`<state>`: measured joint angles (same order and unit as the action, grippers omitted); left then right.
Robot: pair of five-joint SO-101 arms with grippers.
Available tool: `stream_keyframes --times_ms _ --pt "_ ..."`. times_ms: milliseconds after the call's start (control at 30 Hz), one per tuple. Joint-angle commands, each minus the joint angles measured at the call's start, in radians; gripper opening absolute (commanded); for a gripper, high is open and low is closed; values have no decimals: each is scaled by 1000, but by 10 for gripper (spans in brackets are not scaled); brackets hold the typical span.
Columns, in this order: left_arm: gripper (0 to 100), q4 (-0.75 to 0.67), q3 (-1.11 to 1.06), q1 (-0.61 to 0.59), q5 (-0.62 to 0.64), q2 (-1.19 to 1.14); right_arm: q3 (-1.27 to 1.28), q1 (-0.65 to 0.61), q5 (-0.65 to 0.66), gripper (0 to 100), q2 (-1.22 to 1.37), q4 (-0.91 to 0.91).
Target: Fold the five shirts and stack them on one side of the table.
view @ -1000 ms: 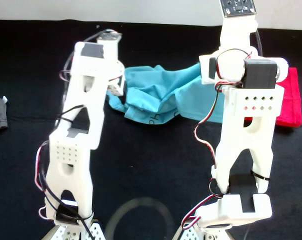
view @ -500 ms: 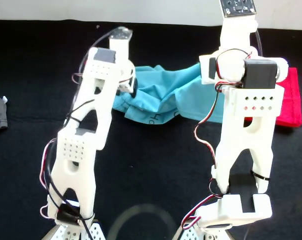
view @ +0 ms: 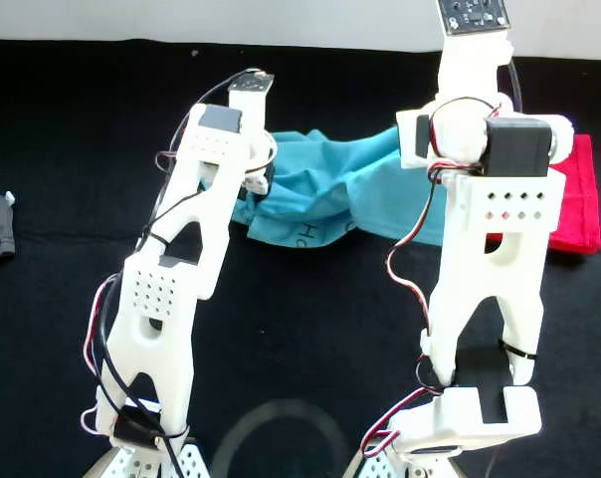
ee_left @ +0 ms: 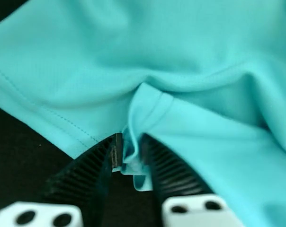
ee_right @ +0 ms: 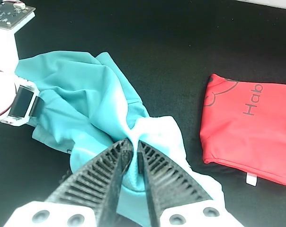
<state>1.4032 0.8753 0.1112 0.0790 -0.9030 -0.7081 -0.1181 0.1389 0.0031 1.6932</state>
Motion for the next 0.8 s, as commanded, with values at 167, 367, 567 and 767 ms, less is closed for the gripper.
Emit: stream_keyframes --times_ms 167,367,567,767 --pt "8 8 67 -7 6 35 -8 13 -9 5 -13 24" --pt "8 247 314 -93 3 131 2 12 -9 5 -87 47" --pt "8 365 464 -262 -21 249 2 5 -11 5 -147 54" --pt "8 365 384 -455 -107 513 2 -94 -11 5 -228 70"
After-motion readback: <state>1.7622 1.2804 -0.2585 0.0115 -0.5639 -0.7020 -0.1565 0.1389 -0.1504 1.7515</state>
